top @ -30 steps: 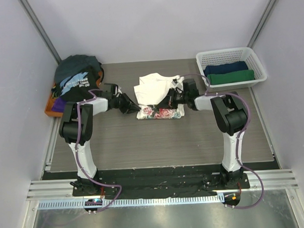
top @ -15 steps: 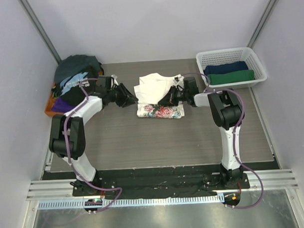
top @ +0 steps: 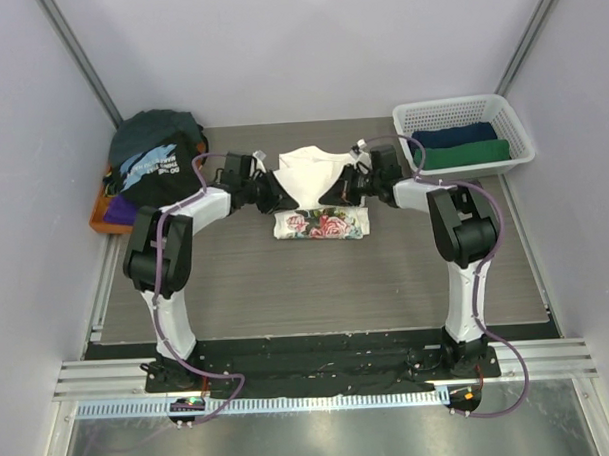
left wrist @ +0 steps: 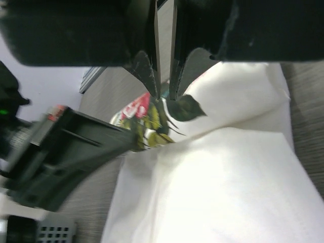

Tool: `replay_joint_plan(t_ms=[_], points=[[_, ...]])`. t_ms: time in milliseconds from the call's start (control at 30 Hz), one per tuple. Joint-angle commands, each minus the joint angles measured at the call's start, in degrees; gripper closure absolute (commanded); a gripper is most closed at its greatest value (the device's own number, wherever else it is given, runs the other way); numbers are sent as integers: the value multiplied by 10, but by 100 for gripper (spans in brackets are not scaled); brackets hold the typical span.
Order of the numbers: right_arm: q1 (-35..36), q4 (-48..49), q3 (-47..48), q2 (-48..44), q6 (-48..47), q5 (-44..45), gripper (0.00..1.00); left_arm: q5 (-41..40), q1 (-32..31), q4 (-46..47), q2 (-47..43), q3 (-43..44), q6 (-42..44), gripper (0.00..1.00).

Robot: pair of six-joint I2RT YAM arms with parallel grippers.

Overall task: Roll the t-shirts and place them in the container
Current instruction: Roll the T-shirt to the center of the board.

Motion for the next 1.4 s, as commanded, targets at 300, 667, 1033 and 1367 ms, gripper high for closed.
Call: replay_joint_plan(t_ms=[300, 667, 1033, 1367], points=[[1, 70, -168, -155, -8, -14, 99, 26, 4, 75, 50, -23, 11, 86], [-15, 63, -109, -7, -25, 12, 99, -16, 5, 104, 73, -40, 36, 89], [-17, 13, -126, -105, -50, 17, 95, -63, 4, 107, -17, -58, 71, 79], [-19, -169, -189, -280, -138, 179, 33, -147, -24, 95, -189, -201, 92, 52]])
